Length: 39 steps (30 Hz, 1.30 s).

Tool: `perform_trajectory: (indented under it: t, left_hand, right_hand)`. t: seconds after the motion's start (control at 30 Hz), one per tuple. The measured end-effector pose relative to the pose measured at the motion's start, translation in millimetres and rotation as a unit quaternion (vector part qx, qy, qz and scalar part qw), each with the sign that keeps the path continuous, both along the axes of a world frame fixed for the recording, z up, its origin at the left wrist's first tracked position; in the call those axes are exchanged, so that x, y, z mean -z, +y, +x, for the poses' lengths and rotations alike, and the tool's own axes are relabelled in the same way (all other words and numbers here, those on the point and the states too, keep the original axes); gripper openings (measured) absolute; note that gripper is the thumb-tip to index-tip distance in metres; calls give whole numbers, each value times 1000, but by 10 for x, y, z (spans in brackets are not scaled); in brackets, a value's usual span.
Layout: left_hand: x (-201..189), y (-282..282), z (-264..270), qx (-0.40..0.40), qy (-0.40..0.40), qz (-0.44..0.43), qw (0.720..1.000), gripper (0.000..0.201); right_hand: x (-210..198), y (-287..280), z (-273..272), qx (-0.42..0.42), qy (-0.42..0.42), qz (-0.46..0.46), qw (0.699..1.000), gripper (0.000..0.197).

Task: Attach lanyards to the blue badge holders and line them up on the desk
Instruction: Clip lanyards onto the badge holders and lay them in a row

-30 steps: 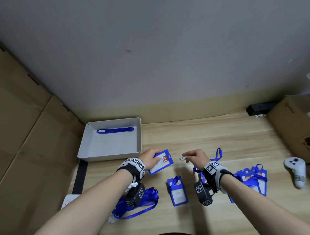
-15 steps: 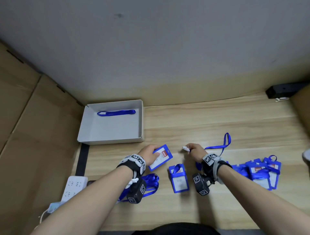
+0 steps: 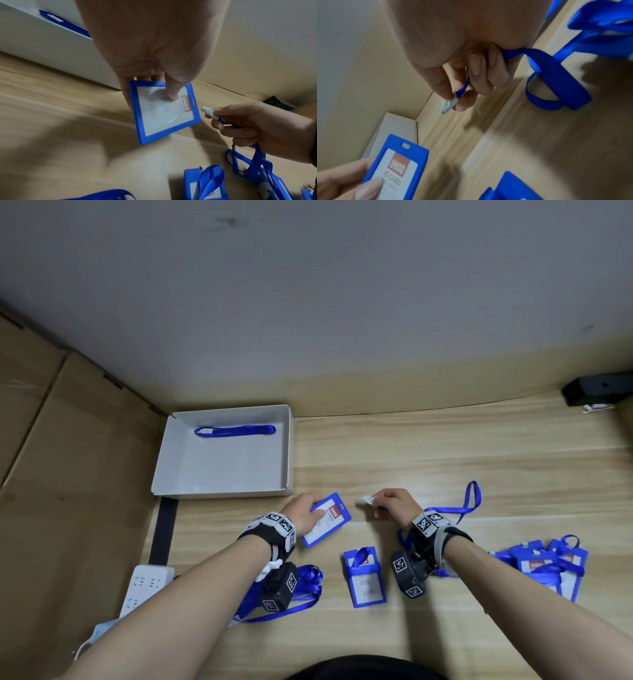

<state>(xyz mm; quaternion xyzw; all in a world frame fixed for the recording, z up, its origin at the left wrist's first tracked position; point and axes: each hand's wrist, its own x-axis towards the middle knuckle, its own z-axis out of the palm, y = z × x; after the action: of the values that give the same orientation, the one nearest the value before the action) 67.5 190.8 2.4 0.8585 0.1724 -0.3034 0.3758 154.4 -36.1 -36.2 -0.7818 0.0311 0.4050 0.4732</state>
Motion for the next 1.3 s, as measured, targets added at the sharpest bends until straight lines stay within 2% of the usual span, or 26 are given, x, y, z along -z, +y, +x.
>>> perform_trajectory:
  t: [0.13, 0.27, 0.47, 0.73, 1.3]
  left_hand:
    - [-47, -72, 72, 19, -12, -25, 999, 18]
    - [-100, -161, 79, 32, -16, -59, 998, 29]
    - [-200, -220, 54, 65, -40, -90, 993, 33]
    - [-338, -236, 52, 65, -78, -109, 989, 23]
    - [-445, -255, -54, 106, -64, -46, 991, 26]
  right_hand:
    - [-61, -42, 0, 2, -18, 28, 999, 18]
    - [-194, -59, -80, 9, -39, 61, 997, 15]
    - [-230, -180, -198, 1, -62, 99, 993, 27]
    - [-383, -250, -327, -20, -75, 76, 994, 24]
    - [-480, -370, -443, -64, -77, 68, 993, 27]
